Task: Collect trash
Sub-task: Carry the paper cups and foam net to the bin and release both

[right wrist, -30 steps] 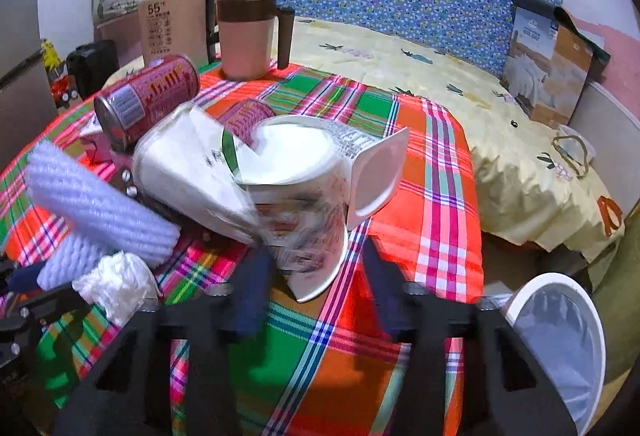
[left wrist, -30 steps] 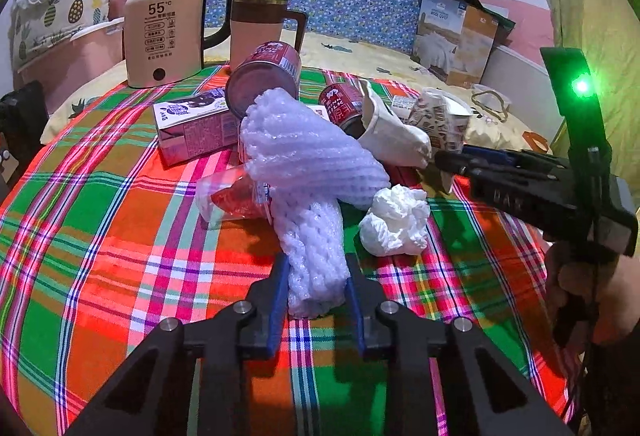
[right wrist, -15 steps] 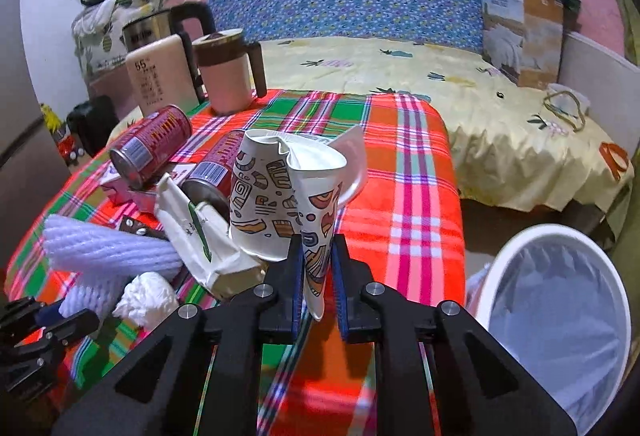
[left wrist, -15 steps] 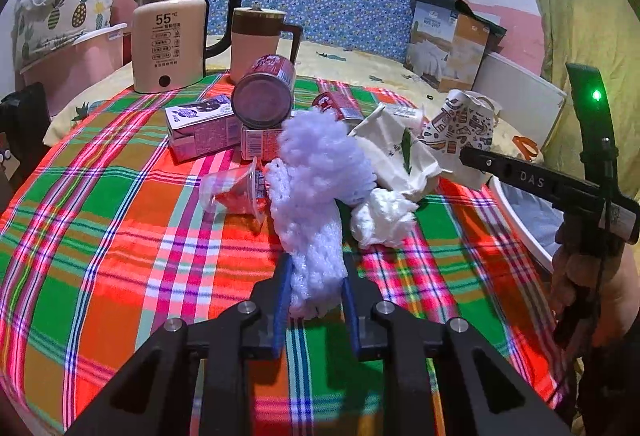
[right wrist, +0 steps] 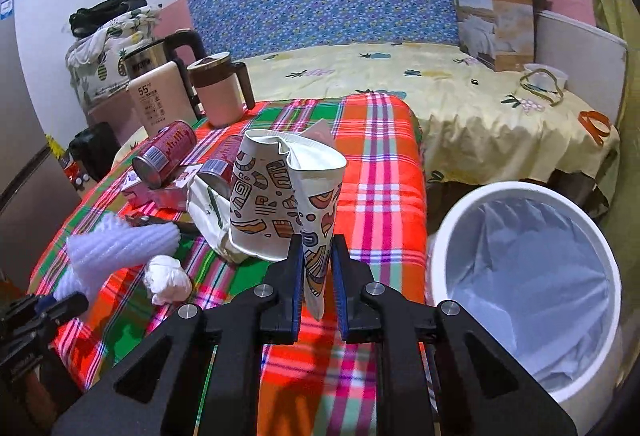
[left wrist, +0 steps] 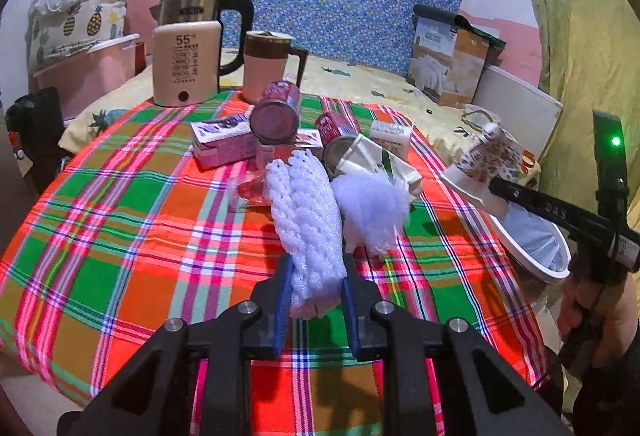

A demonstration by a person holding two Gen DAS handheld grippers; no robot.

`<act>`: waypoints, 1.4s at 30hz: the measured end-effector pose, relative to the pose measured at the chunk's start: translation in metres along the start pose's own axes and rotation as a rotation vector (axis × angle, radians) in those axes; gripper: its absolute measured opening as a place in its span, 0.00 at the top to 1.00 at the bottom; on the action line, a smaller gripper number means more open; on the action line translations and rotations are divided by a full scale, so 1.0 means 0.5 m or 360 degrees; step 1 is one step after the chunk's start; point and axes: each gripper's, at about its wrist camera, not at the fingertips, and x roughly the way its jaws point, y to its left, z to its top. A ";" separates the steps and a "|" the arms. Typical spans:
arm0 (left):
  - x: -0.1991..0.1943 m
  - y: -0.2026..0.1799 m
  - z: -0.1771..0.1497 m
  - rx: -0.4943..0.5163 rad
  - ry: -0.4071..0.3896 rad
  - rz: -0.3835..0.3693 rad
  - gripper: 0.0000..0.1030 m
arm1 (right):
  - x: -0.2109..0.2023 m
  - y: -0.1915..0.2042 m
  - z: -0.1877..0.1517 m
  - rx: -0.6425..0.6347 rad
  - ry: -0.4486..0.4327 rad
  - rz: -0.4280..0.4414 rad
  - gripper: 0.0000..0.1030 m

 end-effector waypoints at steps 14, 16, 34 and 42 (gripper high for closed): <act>-0.051 -0.024 0.038 0.0016 -0.0114 -0.0016 0.78 | -0.032 -0.039 -0.026 0.0055 -0.0054 -0.0032 0.85; -0.054 -0.026 0.047 0.0016 -0.0123 -0.0022 0.78 | -0.037 -0.048 -0.032 0.0056 -0.0060 -0.0036 0.85; -0.023 -0.084 -0.031 0.0072 0.0200 -0.0248 0.78 | -0.051 -0.063 -0.047 0.0090 -0.0077 -0.0031 0.85; -0.021 -0.122 -0.056 0.0136 0.0251 -0.0333 0.78 | -0.066 -0.062 -0.055 0.0096 -0.0081 -0.0034 0.85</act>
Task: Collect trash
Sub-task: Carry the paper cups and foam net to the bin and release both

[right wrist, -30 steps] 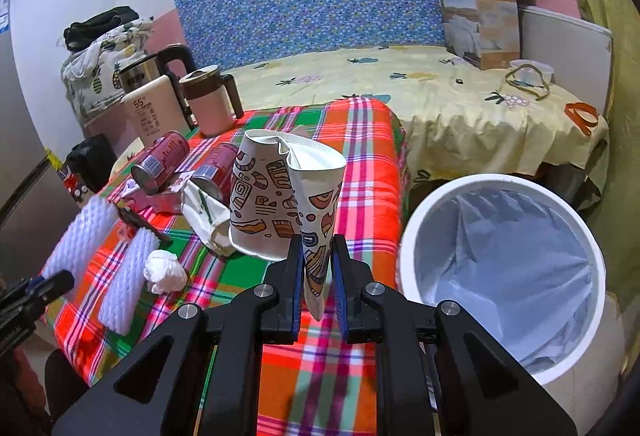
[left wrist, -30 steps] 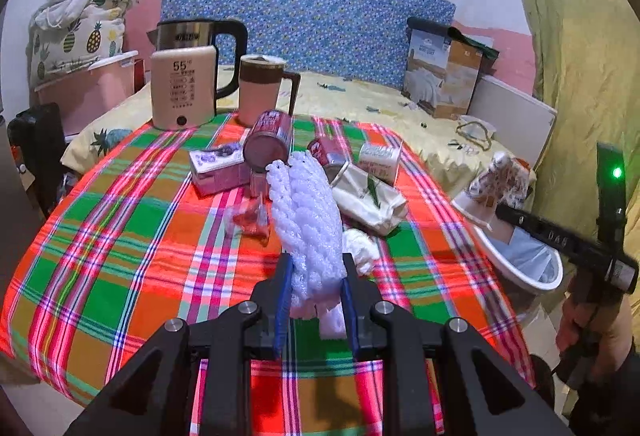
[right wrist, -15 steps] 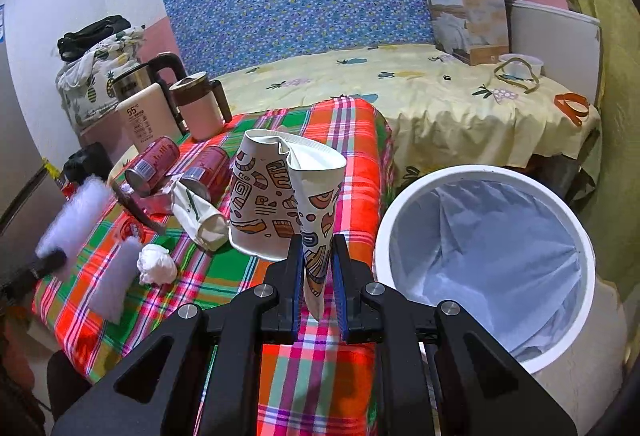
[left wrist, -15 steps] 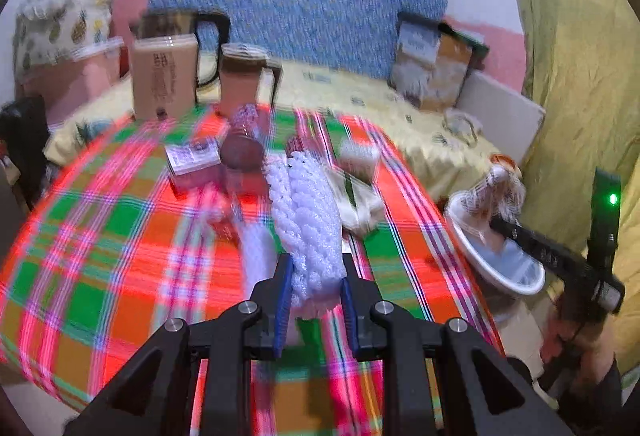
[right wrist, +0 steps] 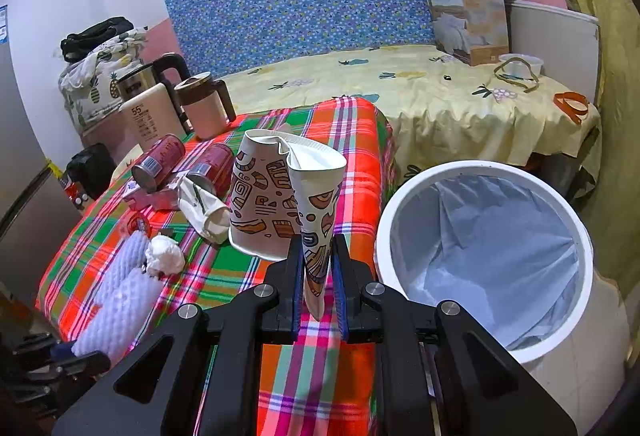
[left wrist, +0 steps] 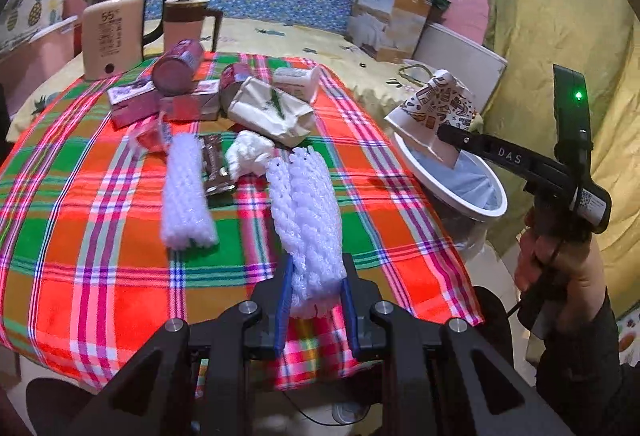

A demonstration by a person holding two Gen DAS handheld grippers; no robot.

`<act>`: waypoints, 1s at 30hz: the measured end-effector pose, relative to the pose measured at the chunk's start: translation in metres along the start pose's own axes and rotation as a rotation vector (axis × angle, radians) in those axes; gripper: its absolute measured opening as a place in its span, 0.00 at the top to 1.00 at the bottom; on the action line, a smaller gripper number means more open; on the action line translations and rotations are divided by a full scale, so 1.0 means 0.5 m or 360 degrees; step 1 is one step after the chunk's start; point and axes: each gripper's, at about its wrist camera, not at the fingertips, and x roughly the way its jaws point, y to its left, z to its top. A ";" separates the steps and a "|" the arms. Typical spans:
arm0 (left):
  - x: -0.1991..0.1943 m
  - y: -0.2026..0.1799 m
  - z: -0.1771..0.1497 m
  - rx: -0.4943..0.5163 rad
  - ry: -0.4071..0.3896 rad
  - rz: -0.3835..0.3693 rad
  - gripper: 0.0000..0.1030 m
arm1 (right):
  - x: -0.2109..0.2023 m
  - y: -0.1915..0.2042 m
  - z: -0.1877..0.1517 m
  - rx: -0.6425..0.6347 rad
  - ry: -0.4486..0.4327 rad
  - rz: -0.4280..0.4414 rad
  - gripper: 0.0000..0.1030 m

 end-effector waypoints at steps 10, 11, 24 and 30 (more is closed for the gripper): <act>0.042 -0.077 0.079 0.0158 -0.0081 -0.0086 0.78 | -0.029 -0.046 -0.009 0.0046 -0.0009 -0.0119 0.85; 0.052 -0.088 0.090 0.0174 -0.0083 -0.0103 0.78 | -0.032 -0.056 -0.010 0.0057 -0.0009 -0.0139 0.85; 0.178 -0.232 0.171 0.0366 -0.0061 -0.0291 0.78 | -0.022 -0.153 -0.032 0.0161 0.0087 -0.0357 0.85; 0.252 -0.281 0.203 0.0423 -0.0009 -0.0349 0.77 | -0.018 -0.175 -0.039 0.0187 0.0131 -0.0411 0.85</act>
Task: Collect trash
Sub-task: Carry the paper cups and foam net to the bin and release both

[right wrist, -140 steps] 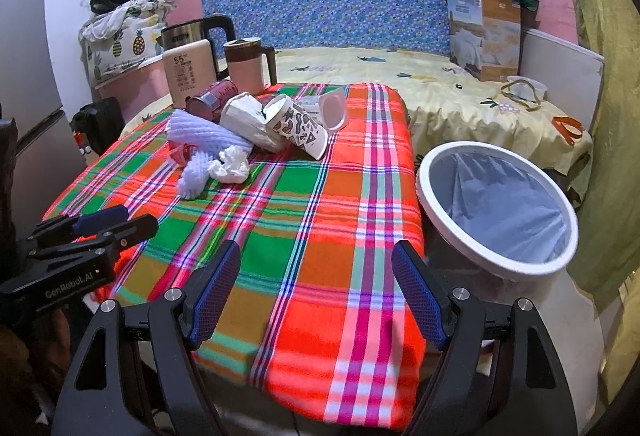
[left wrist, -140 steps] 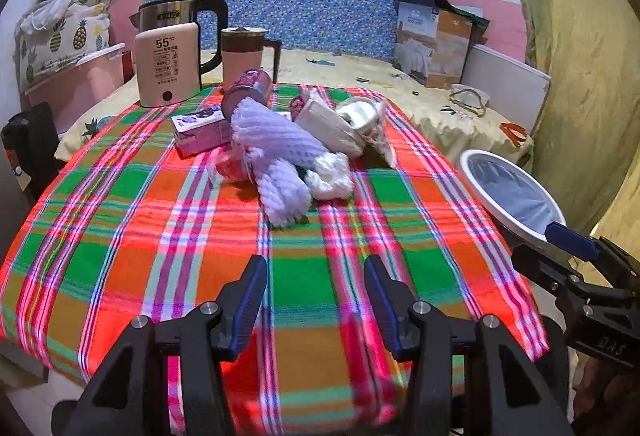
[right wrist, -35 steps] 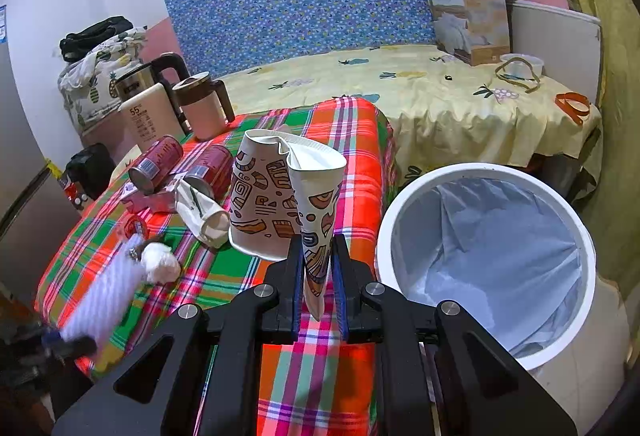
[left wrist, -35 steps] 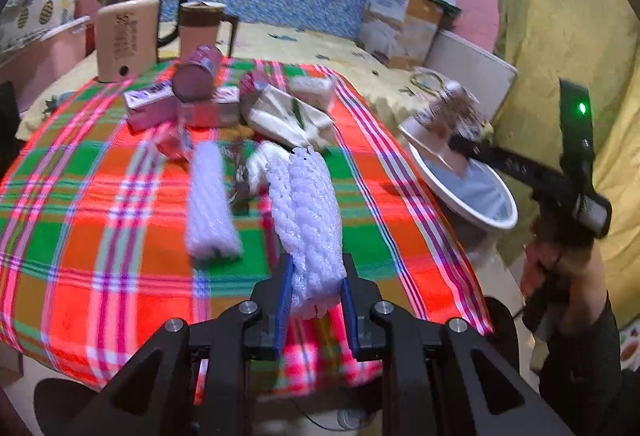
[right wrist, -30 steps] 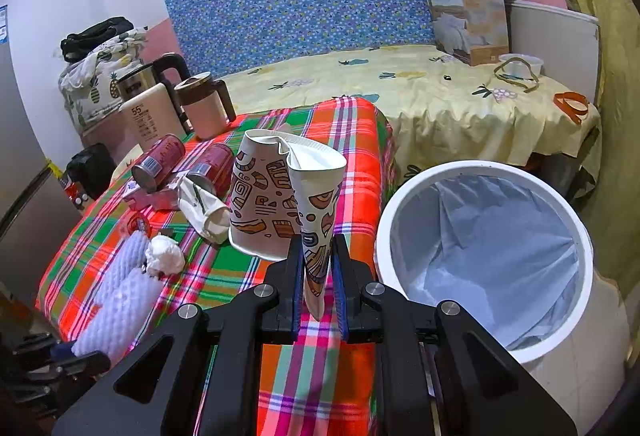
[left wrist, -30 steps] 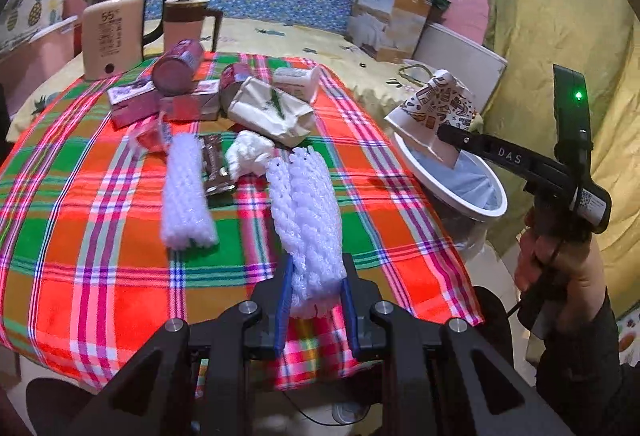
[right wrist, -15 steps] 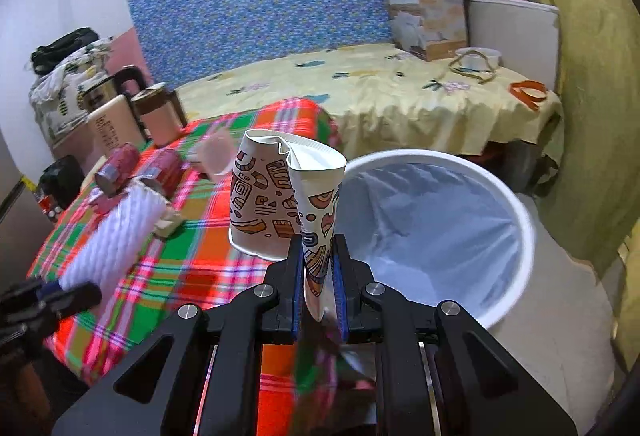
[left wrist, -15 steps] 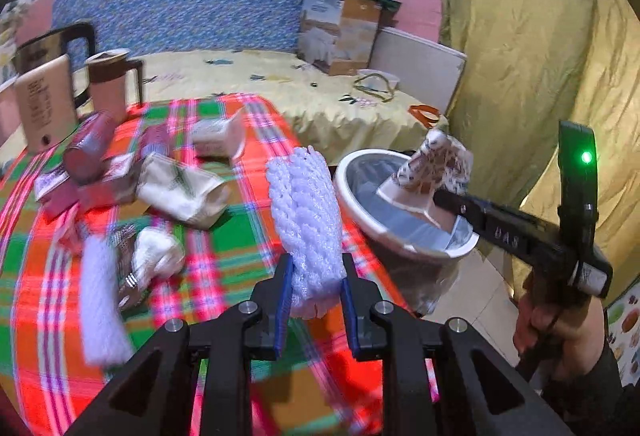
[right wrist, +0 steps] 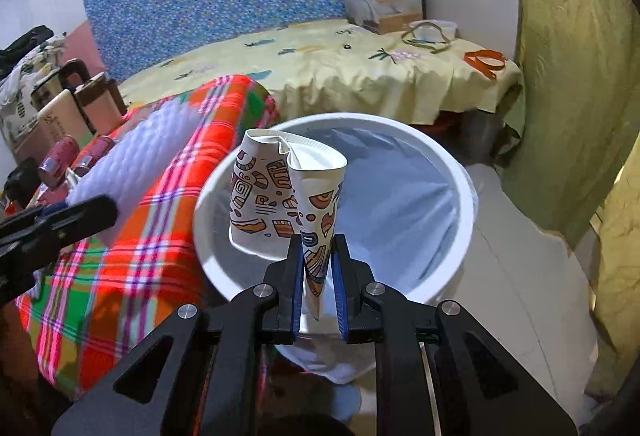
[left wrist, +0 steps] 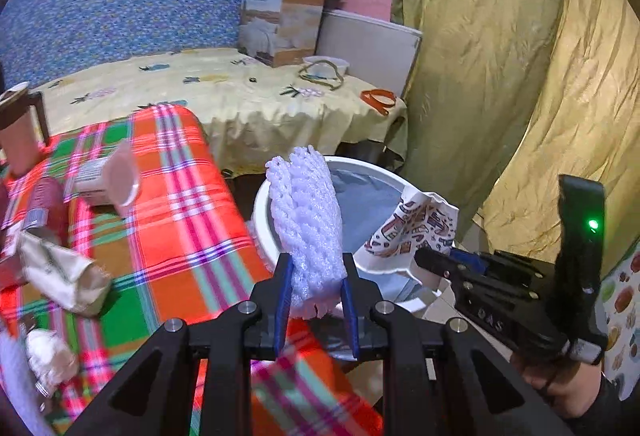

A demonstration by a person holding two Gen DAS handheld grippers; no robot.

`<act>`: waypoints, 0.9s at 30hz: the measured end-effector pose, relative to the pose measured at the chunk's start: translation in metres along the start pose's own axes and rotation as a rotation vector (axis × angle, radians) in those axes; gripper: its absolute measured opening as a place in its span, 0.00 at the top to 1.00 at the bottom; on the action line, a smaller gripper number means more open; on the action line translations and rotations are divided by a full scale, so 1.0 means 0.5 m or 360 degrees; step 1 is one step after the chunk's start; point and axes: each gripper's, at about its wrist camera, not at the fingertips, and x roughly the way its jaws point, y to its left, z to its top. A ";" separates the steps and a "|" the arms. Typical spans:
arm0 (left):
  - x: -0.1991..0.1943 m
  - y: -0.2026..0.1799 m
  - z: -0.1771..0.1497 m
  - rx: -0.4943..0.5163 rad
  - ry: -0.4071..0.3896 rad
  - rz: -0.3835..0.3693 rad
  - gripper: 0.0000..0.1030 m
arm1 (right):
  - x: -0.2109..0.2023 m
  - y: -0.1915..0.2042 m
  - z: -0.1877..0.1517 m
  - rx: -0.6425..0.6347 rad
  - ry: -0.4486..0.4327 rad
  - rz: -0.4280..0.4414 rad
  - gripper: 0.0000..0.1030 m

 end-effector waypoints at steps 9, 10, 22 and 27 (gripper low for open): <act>0.078 -0.011 0.006 0.0011 0.0086 -0.0095 0.75 | 0.008 -0.027 -0.007 0.0025 0.0052 -0.0048 0.84; 0.081 -0.010 0.007 0.0007 0.0090 -0.0100 0.75 | 0.009 -0.028 -0.006 0.0030 0.0060 -0.0055 0.83; 0.079 0.008 0.009 -0.0046 0.0065 -0.0113 0.70 | -0.001 -0.036 -0.007 0.0065 0.0031 -0.0061 0.82; 0.051 0.015 0.008 -0.0068 0.0029 -0.0104 0.70 | -0.016 -0.030 -0.004 0.0058 -0.0006 -0.0053 0.81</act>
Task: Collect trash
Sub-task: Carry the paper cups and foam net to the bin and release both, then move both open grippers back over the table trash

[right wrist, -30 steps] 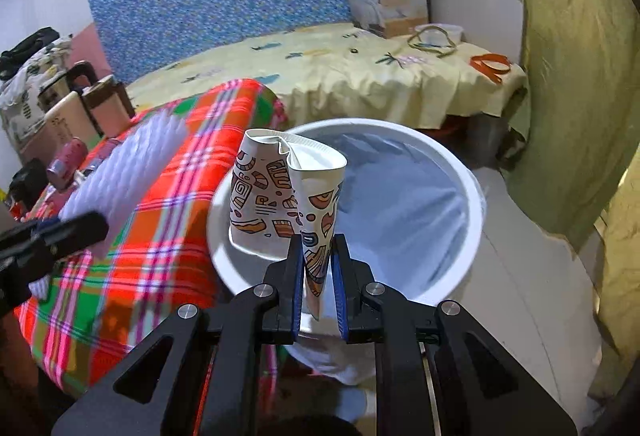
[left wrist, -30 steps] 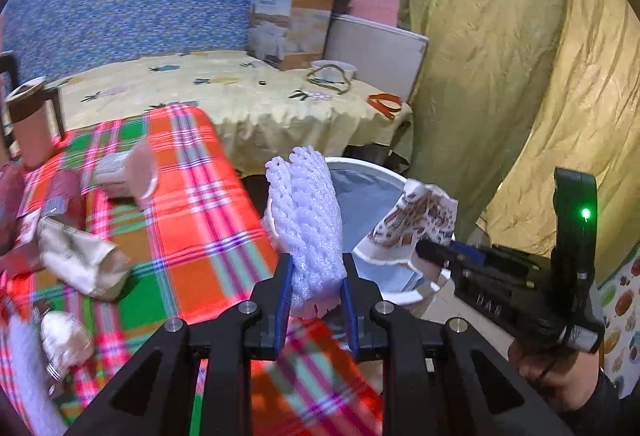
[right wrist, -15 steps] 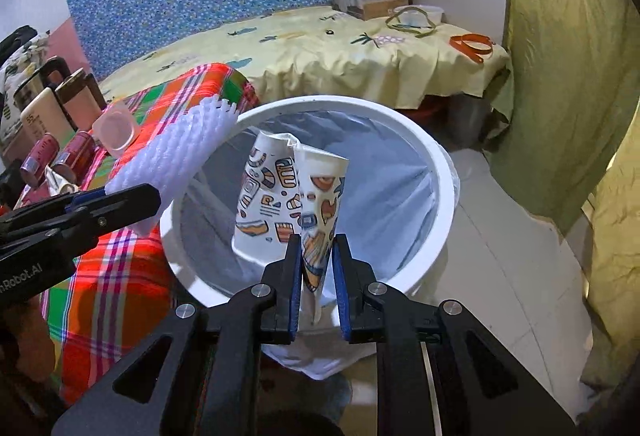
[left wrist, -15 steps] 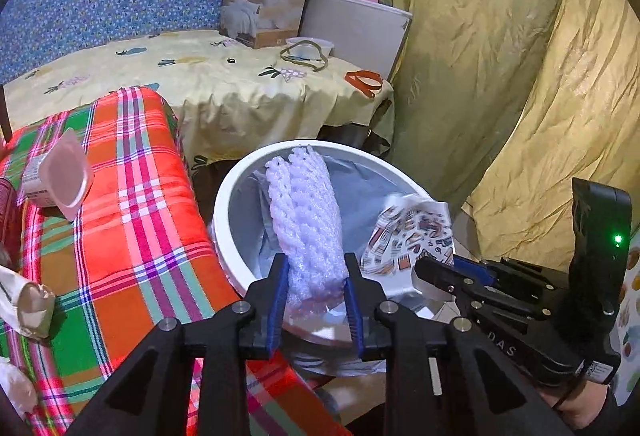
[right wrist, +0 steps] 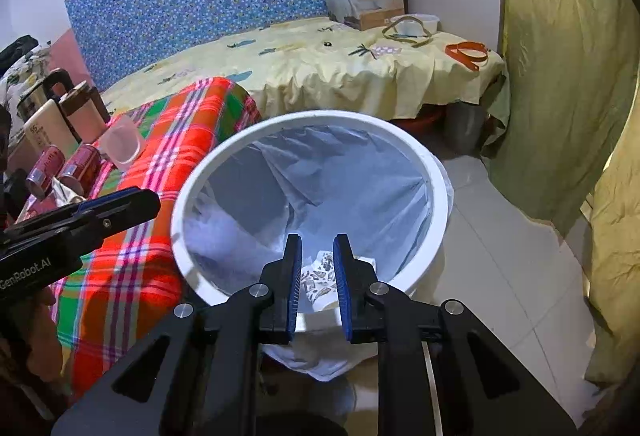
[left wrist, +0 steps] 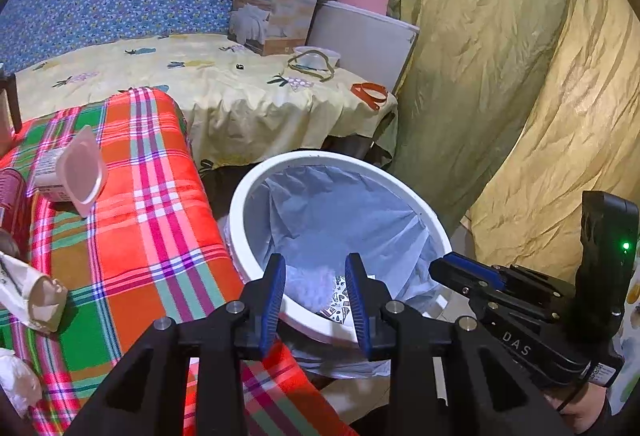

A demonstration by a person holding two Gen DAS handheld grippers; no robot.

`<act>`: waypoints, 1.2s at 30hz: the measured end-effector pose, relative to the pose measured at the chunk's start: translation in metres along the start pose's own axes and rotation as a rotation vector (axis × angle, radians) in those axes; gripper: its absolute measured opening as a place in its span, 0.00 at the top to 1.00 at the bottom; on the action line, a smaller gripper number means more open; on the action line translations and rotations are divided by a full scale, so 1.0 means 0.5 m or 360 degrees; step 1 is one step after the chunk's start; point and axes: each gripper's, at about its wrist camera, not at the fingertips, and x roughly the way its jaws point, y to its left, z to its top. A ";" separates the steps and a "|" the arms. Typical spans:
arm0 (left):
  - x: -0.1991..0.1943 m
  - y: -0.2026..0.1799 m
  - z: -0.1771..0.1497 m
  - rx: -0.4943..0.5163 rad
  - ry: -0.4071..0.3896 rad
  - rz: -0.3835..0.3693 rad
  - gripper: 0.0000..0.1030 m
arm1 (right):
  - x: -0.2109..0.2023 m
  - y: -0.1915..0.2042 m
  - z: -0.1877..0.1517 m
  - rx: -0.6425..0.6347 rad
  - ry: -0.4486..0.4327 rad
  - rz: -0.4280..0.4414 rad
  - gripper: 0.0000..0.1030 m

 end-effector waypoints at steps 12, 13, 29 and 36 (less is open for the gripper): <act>-0.081 0.011 -0.021 -0.0043 -0.0070 0.0078 0.70 | -0.039 0.029 0.003 -0.0023 -0.0076 0.0040 0.78; -0.089 0.013 -0.025 -0.0045 -0.0077 0.0087 0.70 | -0.042 0.034 0.003 -0.0028 -0.0084 0.0048 0.77; -0.256 0.093 -0.123 -0.0168 -0.0189 0.0369 0.70 | -0.067 0.152 -0.022 -0.0174 -0.0111 0.0340 0.67; -0.322 0.154 -0.169 -0.0245 -0.0227 0.0546 0.70 | -0.058 0.215 -0.043 -0.0251 -0.0058 0.0463 0.67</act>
